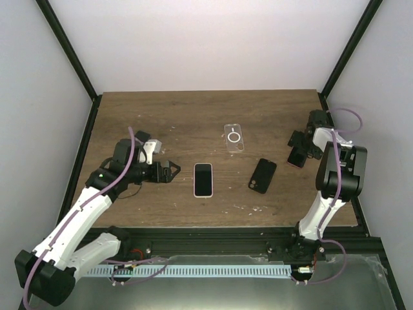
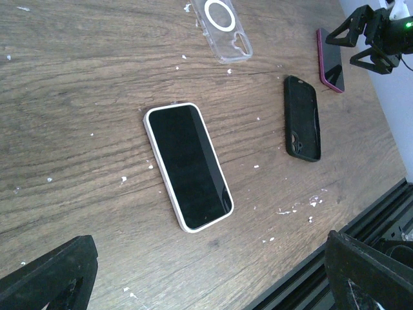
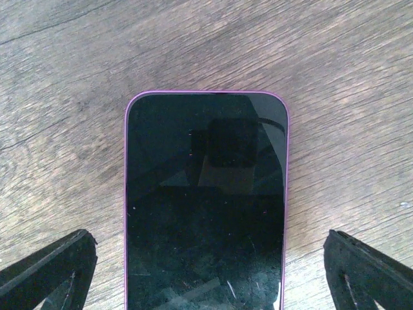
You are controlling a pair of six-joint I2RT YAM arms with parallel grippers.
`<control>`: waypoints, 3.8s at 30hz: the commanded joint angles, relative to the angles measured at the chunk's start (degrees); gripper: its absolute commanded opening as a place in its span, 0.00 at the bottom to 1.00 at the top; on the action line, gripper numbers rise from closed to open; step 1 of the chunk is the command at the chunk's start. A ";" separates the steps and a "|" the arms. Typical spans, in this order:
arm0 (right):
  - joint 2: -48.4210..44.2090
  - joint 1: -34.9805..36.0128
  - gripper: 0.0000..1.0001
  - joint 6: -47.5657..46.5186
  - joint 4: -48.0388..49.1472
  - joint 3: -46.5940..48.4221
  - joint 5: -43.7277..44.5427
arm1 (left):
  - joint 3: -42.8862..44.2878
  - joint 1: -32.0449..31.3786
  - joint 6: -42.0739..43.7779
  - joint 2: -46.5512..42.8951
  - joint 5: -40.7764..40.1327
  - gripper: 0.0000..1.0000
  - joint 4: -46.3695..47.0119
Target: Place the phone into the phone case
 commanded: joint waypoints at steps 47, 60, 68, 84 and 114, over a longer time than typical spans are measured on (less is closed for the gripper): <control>-1.51 9.86 0.66 2.64 -5.08 -6.63 -0.45 | -0.40 1.86 1.24 -2.41 -1.51 0.98 -0.10; -10.73 19.96 0.64 5.53 -0.24 -14.95 -9.11 | -0.57 1.86 1.08 -2.49 -1.43 0.98 -0.11; -10.72 26.70 0.62 7.79 -2.82 -11.98 -7.20 | -0.59 1.86 0.96 -2.42 -2.59 0.98 -0.23; -18.20 38.56 0.62 14.40 -1.23 -14.16 -8.52 | -0.48 1.95 0.89 -1.97 -3.13 0.98 -0.43; -19.18 42.62 0.66 15.84 2.06 -20.98 -4.05 | -0.58 2.12 0.89 -1.71 -2.95 0.98 -0.37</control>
